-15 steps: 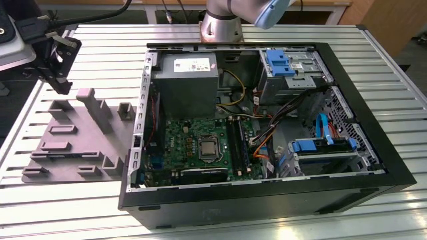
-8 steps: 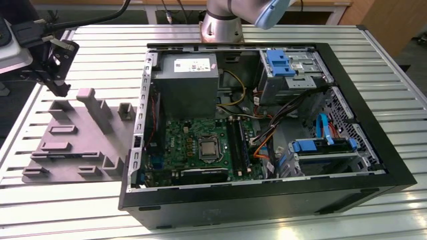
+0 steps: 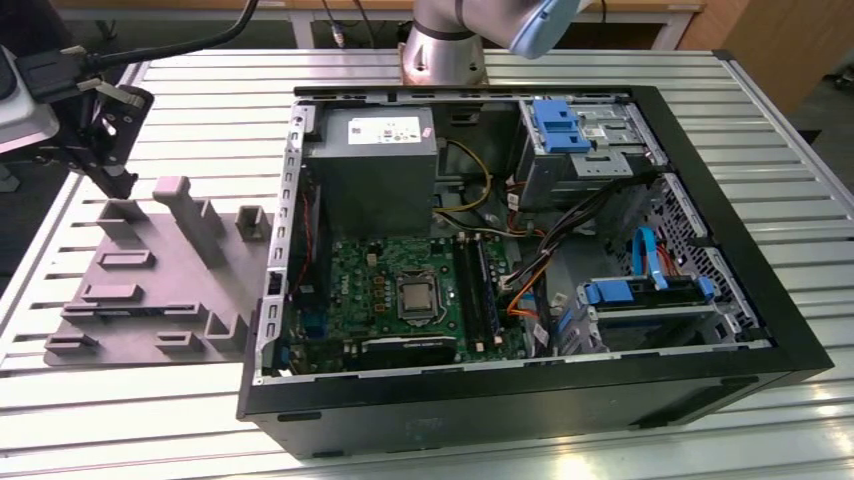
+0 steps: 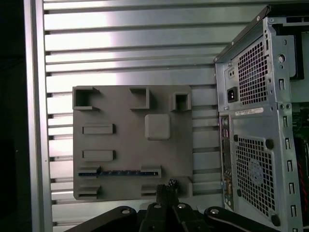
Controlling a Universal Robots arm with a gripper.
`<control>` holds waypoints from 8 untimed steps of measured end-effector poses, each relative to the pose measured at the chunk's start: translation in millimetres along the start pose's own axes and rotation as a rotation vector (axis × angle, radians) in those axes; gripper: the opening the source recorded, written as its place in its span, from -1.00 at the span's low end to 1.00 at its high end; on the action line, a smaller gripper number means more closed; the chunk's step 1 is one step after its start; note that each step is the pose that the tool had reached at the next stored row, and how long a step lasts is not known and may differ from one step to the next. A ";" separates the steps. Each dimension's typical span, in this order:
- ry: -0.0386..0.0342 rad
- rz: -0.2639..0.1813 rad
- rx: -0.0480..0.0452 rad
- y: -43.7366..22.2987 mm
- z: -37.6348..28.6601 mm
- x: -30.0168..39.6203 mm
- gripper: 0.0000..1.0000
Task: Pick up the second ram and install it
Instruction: 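Reach for the second ram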
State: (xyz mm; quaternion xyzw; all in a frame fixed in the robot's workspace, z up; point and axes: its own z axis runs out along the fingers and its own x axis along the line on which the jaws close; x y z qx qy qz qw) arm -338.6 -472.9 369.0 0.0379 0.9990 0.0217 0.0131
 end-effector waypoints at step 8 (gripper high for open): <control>-0.0001 0.000 0.0000 -4.7 4.2 4.1 -0.79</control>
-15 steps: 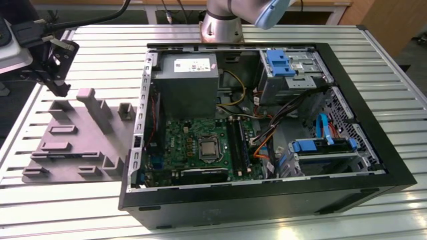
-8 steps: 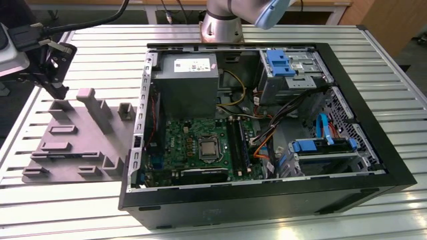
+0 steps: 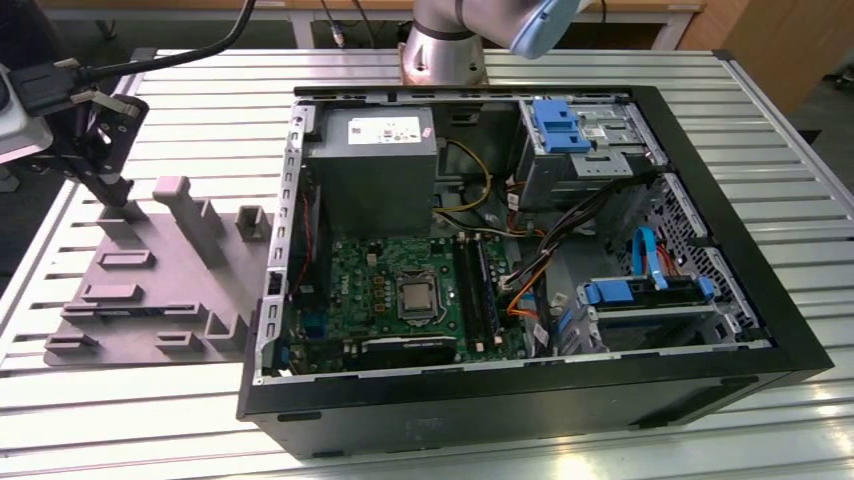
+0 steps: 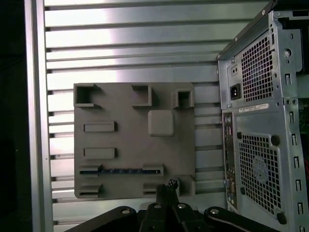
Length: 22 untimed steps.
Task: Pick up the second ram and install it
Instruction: 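Reach for the second ram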
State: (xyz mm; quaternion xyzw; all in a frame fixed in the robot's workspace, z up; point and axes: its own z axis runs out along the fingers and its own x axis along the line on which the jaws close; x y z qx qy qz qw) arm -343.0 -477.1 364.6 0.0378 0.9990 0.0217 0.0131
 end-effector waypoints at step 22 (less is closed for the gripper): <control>0.0000 0.000 0.0001 -4.3 10.4 26.1 -0.79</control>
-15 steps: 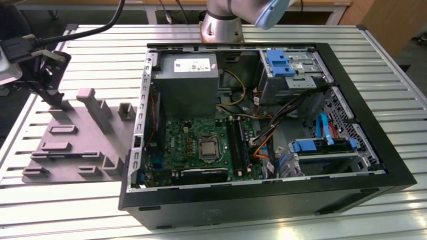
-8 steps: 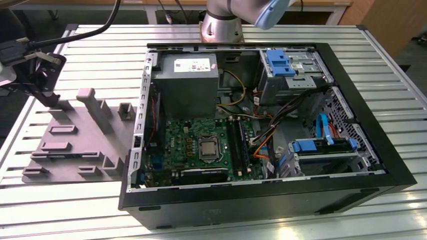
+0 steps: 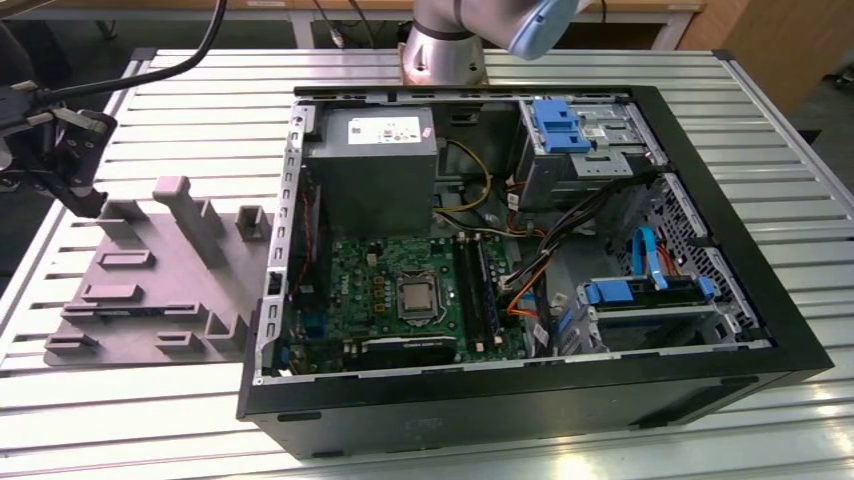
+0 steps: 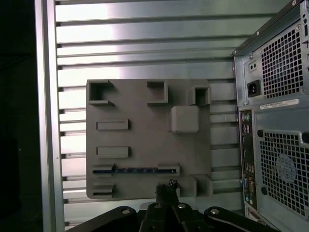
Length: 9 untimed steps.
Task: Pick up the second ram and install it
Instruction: 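Reach for the second ram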
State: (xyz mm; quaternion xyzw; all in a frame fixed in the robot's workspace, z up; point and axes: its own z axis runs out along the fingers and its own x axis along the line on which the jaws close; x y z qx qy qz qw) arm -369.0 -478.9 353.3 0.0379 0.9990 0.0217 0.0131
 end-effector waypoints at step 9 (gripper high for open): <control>0.0000 0.000 0.0000 -0.9 5.2 8.3 -0.79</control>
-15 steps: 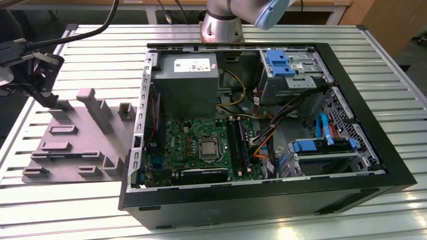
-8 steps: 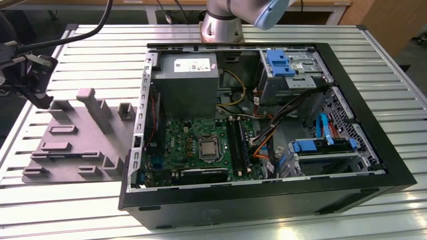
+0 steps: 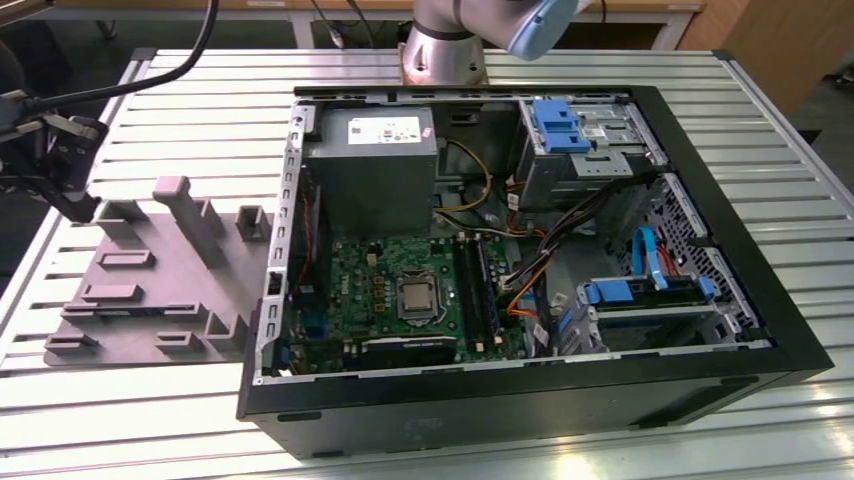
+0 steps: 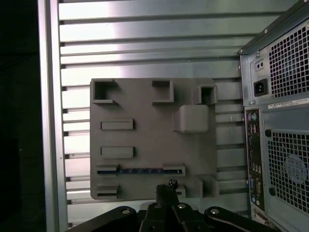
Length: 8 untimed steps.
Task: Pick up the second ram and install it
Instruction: 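Reach for the second ram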
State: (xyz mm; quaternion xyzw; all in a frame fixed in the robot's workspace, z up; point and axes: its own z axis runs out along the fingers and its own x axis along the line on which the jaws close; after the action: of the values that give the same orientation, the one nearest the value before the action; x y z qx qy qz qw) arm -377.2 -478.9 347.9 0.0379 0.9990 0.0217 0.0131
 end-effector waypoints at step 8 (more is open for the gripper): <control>0.0002 0.000 0.0000 -0.9 6.1 8.6 -0.79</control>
State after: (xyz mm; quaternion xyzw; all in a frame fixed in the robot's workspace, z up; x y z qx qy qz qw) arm -385.7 -478.9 341.5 0.0379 0.9990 0.0217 0.0130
